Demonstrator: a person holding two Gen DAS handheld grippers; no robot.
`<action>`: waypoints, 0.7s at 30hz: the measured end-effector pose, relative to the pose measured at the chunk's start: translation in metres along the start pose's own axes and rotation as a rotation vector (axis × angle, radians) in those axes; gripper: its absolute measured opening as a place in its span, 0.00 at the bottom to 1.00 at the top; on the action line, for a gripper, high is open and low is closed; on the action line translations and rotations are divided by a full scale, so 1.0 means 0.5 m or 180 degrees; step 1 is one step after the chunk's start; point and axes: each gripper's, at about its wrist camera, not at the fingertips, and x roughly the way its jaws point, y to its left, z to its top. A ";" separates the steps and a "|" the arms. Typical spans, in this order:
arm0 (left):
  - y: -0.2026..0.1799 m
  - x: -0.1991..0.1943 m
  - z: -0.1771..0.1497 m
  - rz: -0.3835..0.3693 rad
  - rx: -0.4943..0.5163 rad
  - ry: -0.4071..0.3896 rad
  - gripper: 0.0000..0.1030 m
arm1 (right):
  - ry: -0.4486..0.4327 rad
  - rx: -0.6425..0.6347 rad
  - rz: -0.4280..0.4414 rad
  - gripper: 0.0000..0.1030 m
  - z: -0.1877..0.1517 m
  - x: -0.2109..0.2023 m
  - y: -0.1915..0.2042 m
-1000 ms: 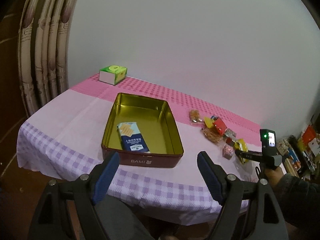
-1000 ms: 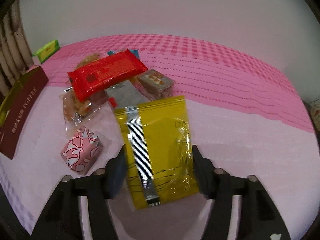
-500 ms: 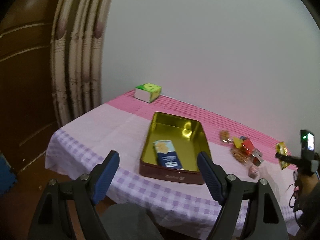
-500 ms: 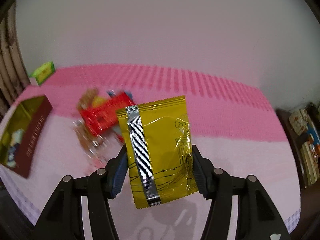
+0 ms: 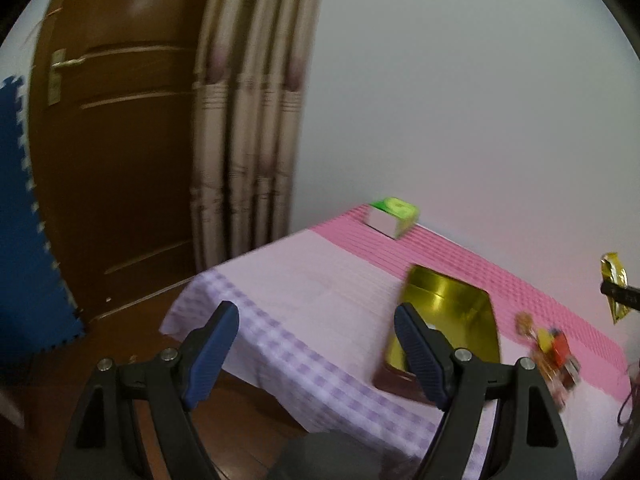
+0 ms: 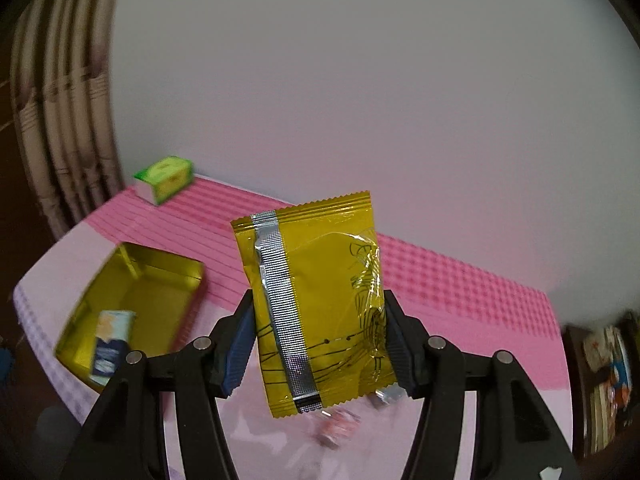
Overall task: Organize snacks
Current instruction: 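Carry the yellow packet over the tin tray and release it inside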
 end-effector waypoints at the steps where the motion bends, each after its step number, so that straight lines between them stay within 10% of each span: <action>1: 0.018 0.006 0.009 0.0101 -0.0070 -0.0014 0.79 | -0.0016 -0.0047 0.0047 0.54 0.011 0.000 0.025; 11: 0.102 0.049 0.034 0.0649 -0.0379 0.0098 0.79 | 0.0037 -0.0356 0.0386 0.54 0.057 0.046 0.231; 21: 0.103 0.080 0.026 0.0654 -0.0387 0.0209 0.79 | 0.0282 -0.0518 0.0578 0.54 0.021 0.143 0.355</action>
